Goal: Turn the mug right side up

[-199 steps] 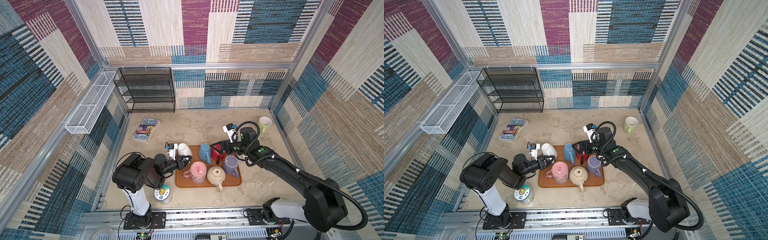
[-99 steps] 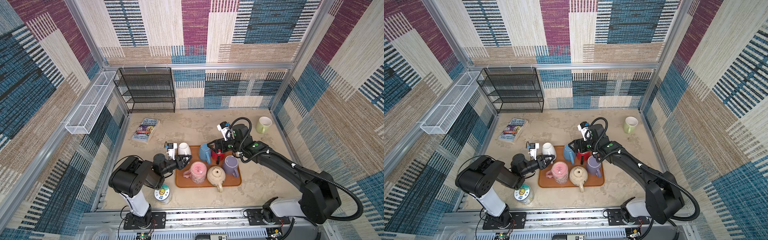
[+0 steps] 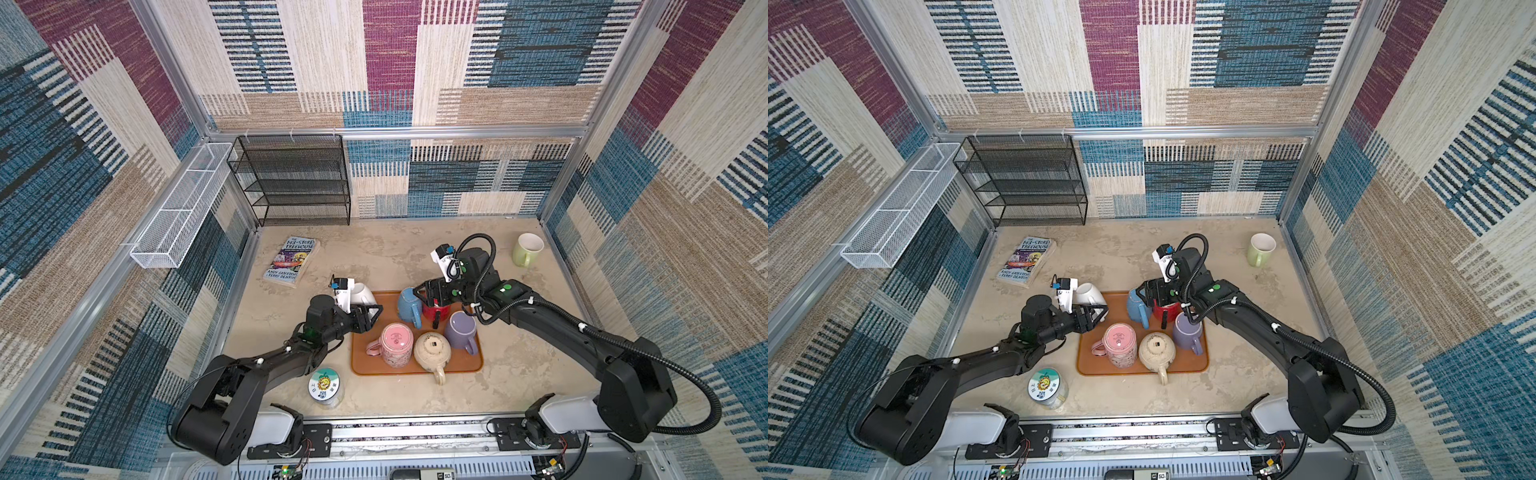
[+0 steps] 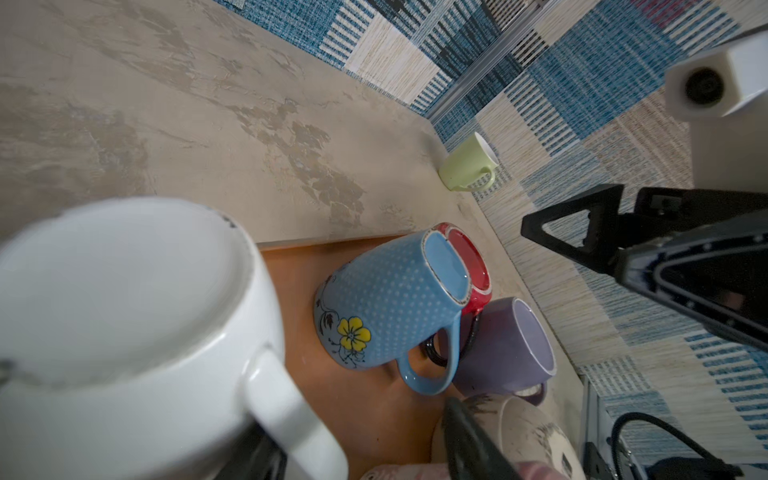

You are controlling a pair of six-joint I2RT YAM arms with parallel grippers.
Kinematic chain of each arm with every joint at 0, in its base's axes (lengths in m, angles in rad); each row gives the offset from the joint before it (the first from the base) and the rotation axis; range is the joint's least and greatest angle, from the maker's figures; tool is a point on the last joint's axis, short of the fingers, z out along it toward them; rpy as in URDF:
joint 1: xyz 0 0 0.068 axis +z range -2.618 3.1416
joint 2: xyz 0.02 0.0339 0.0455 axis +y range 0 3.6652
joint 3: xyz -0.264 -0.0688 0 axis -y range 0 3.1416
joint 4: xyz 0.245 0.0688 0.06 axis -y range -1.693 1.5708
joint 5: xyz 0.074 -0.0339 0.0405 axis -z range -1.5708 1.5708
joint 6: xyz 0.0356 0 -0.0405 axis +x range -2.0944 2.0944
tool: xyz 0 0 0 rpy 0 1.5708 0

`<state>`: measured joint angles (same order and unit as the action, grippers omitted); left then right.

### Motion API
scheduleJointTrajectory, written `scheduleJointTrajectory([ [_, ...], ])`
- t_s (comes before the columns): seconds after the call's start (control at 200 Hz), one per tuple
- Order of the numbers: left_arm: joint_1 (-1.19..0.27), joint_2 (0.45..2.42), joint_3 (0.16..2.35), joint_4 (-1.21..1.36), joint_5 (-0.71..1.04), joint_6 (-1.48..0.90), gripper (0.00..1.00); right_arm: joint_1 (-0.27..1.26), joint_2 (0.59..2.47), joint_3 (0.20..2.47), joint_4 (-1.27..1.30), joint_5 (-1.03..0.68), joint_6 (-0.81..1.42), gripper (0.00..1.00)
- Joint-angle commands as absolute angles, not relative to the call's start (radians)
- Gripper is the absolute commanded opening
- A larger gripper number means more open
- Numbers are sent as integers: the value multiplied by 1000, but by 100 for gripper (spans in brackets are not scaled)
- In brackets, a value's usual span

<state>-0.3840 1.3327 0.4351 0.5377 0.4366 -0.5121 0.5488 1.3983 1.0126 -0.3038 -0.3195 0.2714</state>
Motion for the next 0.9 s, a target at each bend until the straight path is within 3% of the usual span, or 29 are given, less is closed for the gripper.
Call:
scheduleJointTrajectory([
  [0.0, -384, 1335, 482, 244, 326, -423, 61, 552, 1402, 1019, -283, -311, 278, 88],
  [0.416, -414, 1343, 524, 152, 285, -407, 56, 555, 1404, 1033, -285, -307, 270, 87],
  [0.666, -415, 1222, 576, 7, 230, -393, 56, 561, 1455, 1130, -359, -283, 195, 85],
  [0.816, -414, 1162, 635, -105, 215, -414, 54, 562, 1579, 1295, -458, -235, 136, 70],
  [0.896, -414, 1168, 672, -162, 236, -420, 53, 563, 1694, 1440, -560, -221, 96, 53],
])
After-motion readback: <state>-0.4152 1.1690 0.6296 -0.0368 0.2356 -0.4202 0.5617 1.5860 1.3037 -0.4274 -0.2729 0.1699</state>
